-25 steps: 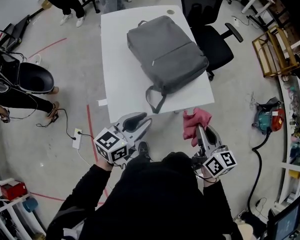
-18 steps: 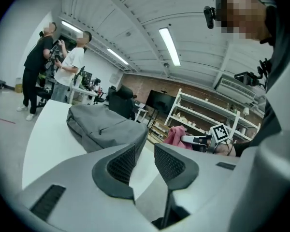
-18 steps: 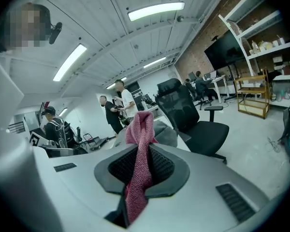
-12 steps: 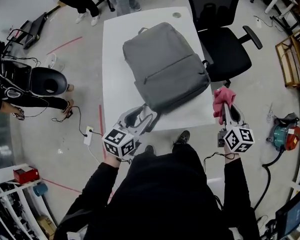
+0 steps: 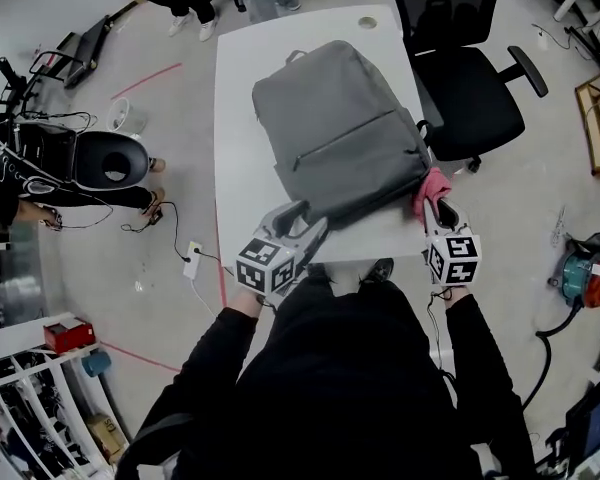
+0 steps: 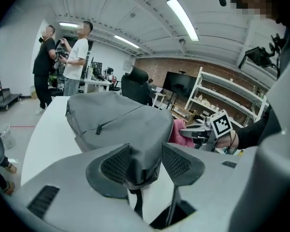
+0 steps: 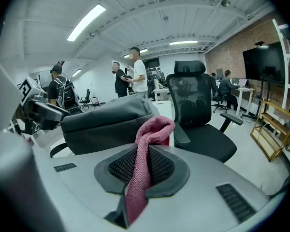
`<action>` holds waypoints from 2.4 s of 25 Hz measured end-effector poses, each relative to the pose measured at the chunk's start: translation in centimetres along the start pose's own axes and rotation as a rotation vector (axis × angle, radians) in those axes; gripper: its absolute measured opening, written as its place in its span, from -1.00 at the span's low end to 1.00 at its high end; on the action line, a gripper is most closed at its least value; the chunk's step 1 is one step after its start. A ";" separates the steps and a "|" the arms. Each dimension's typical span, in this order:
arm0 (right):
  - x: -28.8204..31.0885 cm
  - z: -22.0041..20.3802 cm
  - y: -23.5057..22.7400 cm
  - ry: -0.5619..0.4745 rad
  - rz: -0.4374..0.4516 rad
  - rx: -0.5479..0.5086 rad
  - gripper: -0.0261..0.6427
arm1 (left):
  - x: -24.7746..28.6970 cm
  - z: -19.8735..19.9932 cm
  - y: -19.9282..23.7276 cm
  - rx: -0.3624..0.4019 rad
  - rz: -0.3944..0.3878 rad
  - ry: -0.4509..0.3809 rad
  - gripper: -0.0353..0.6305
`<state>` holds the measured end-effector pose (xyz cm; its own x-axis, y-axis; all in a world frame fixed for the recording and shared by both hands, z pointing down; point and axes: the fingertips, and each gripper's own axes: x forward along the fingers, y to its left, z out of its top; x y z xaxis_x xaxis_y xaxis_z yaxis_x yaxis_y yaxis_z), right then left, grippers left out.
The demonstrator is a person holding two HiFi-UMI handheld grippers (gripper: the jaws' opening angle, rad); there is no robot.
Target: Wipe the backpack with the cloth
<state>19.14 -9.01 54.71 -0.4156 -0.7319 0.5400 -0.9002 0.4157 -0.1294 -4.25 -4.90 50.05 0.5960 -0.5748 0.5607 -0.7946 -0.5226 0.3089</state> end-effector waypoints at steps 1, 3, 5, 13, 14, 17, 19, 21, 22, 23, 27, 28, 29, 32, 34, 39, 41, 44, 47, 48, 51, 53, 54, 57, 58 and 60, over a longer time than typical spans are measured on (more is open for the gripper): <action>0.2 -0.4 1.7 0.012 0.025 -0.007 -0.75 | 0.1 0.0 0.1 -0.001 -0.017 0.002 -0.23; 0.6 -1.1 5.3 0.037 0.076 -0.021 -0.75 | 0.0 0.0 0.2 -0.008 -0.062 0.003 -0.23; 1.0 -1.5 9.3 0.059 0.136 -0.057 -0.75 | -0.4 -0.1 0.3 -0.016 -0.108 0.003 -0.23; 1.9 -2.5 25.0 0.117 0.451 -0.204 -0.75 | -0.7 -0.5 0.6 0.001 -0.201 0.015 -0.23; 1.8 -2.8 26.4 0.122 0.499 -0.201 -0.75 | -0.7 -0.5 0.7 0.000 -0.208 0.013 -0.23; 2.1 -3.2 29.7 0.124 0.625 -0.208 -0.75 | -0.6 -0.5 1.0 -0.005 -0.216 0.008 -0.23; 2.8 -3.6 30.3 0.134 0.633 -0.205 -0.75 | -0.5 -0.7 1.1 0.000 -0.203 0.008 -0.23; 3.5 -4.3 29.1 0.152 0.578 -0.182 -0.75 | -0.3 -0.9 1.1 -0.001 -0.184 0.006 -0.23; 3.7 -4.7 28.1 0.160 0.545 -0.162 -0.75 | -0.2 -1.0 1.1 -0.005 -0.174 0.003 -0.23; 3.7 -5.0 26.9 0.164 0.517 -0.139 -0.75 | 0.0 -1.0 1.1 -0.009 -0.165 0.000 -0.24; 3.9 -6.4 20.1 0.161 0.392 -0.060 -0.75 | 0.6 -1.2 1.2 -0.012 -0.137 0.001 -0.24; 4.2 -6.6 17.6 0.156 0.345 -0.036 -0.76 | 0.8 -1.3 1.3 -0.014 -0.131 0.004 -0.24; 4.4 -6.6 14.8 0.148 0.292 -0.004 -0.76 | 0.9 -1.3 1.3 -0.018 -0.123 0.006 -0.24; 4.8 -5.2 5.2 0.107 0.100 0.102 -0.76 | 1.1 -1.3 1.5 -0.026 -0.096 0.008 -0.26; 4.2 -3.8 -1.3 0.072 -0.041 0.152 -0.76 | 1.0 -1.3 1.4 -0.031 -0.079 0.008 -0.26; 2.4 -0.6 -10.9 0.005 -0.242 0.183 -0.76 | 1.1 -1.3 1.4 -0.052 -0.057 0.000 -0.26; 2.9 -0.6 -10.5 0.020 -0.214 0.167 -0.76 | 1.1 -1.2 1.4 -0.067 -0.051 -0.007 -0.26; 4.4 -2.2 -6.1 0.072 -0.100 0.149 -0.76 | 1.1 -1.1 1.3 -0.084 -0.051 -0.017 -0.26; 5.1 -4.6 0.2 0.118 0.004 0.164 -0.76 | 1.0 -1.0 1.2 -0.093 -0.064 -0.022 -0.26; 5.1 -5.5 2.5 0.135 0.040 0.173 -0.76 | 1.0 -1.0 1.2 -0.096 -0.070 -0.024 -0.26; 5.1 -7.1 9.8 0.180 0.171 0.179 -0.76 | 0.9 -1.1 1.2 -0.102 -0.091 -0.031 -0.26; 5.0 -7.3 14.9 0.206 0.273 0.155 -0.76 | 0.7 -1.0 1.3 -0.106 -0.108 -0.037 -0.26; 4.8 -7.3 17.5 0.220 0.334 0.135 -0.76 | 0.6 -1.0 1.3 -0.108 -0.117 -0.040 -0.26; 3.4 -6.7 25.2 0.241 0.553 0.030 -0.76 | 0.3 -0.9 1.2 -0.105 -0.147 -0.044 -0.26; 2.8 -6.0 27.2 0.232 0.622 -0.012 -0.76 | 0.1 -0.8 1.2 -0.102 -0.158 -0.044 -0.26; 2.0 -4.2 29.5 0.193 0.700 -0.064 -0.76 | -0.4 -0.4 1.2 -0.097 -0.176 -0.055 -0.26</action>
<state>-7.72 4.08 55.51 -0.8556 -0.1775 0.4863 -0.4201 0.7869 -0.4519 -5.45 -5.07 50.51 0.7302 -0.5149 0.4490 -0.6832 -0.5570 0.4723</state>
